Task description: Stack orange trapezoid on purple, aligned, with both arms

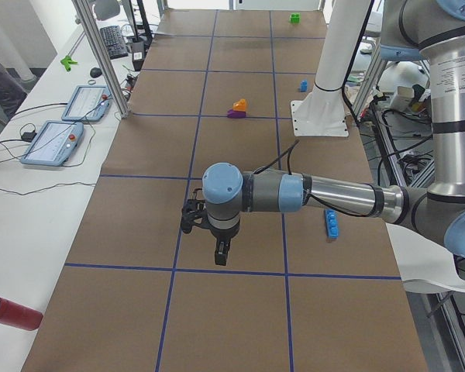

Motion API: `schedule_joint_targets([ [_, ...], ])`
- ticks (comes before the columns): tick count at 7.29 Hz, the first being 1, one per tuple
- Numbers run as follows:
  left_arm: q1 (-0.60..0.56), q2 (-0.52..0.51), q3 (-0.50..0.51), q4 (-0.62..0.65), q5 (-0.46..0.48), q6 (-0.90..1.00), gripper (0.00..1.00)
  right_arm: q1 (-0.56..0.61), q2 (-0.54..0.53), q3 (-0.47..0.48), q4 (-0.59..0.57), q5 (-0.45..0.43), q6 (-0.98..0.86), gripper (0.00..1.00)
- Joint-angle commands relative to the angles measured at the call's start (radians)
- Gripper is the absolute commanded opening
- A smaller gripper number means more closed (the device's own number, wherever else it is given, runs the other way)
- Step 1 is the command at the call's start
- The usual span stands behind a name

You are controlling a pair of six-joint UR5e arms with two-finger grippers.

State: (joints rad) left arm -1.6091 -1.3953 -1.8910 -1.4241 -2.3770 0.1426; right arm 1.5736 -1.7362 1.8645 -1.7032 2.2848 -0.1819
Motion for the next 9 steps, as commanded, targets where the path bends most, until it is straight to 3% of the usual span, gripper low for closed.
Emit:
schedule_joint_targets([
  [1, -0.002, 0.010, -0.006, 0.001, -0.001, 0.000, 1.00, 0.000, 0.000, 0.007, 0.000, 0.001, 0.018, 1.00],
  [9, -0.002, 0.013, -0.005, -0.001, 0.012, -0.001, 1.00, 0.000, 0.000, 0.012, 0.002, 0.018, 0.019, 1.00],
])
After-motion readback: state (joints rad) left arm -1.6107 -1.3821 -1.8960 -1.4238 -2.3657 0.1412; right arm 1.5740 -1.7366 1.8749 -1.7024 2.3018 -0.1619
